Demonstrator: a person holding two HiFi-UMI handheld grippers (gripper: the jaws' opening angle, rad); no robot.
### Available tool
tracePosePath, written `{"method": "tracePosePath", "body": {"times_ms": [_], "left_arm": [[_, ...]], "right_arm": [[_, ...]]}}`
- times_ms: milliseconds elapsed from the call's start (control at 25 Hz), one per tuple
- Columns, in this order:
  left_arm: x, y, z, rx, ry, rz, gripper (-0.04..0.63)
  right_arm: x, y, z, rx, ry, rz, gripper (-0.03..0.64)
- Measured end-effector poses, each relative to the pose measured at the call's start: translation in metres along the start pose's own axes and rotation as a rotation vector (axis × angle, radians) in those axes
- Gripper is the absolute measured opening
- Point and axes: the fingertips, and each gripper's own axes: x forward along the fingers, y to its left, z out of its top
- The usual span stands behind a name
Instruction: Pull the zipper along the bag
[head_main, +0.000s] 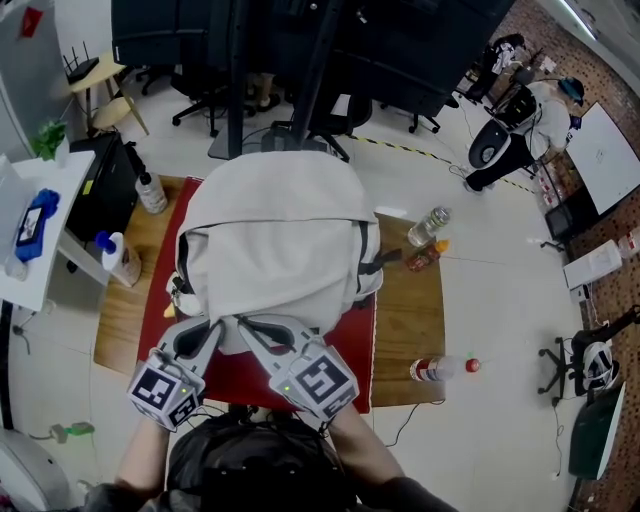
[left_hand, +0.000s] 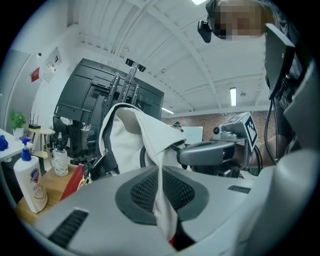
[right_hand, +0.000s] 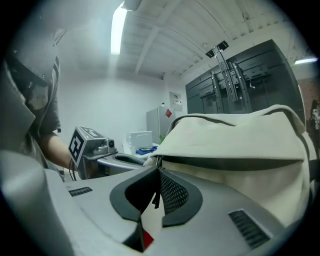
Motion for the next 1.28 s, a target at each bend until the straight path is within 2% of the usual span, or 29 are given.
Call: {"method": "tracePosePath", "body": {"times_ms": [400,480,600,680,840,1000,1280], "left_arm": [[-0.003,-0.017,0.002,-0.007,-0.02,0.032,0.041],[-0.002,-0.017,0.003,-0.014,-0.023,0.052,0.041],[-0.001,-0.012,0.002,-0.024,-0.03,0.083,0.041],[0.0,-0.011,0.001,-0.017,-0.032,0.095,0.041],[0.0,-0.013,0.004,-0.048,-0.042,0.099,0.041],[-0.002,-0.012,0.004,-0.051,-0.046,0.109,0.041],[-0.002,-0.003,0.004,-0.054,-0.046,0.128,0.041]], "right_arm": [[-0.02,-0.004,0.002,-0.023,0.006,-0.051,0.02],[-0.023,-0.006,0.002,0.045,-0.002,-0.03,0.019],[-0.027,-0.008,0.006,0.266,-0.063,0.057,0.018],[-0.029,-0.01,0.006,0.289,-0.064,0.061,0.018],[-0.032,-0.02,0.003,0.23,-0.048,0.015,0.018],[-0.048,-0.05,-0.003,0.228,-0.054,-0.063,0.018],[-0.133,-0.149,-0.014,0.245,-0.102,-0.362,0.018]]}}
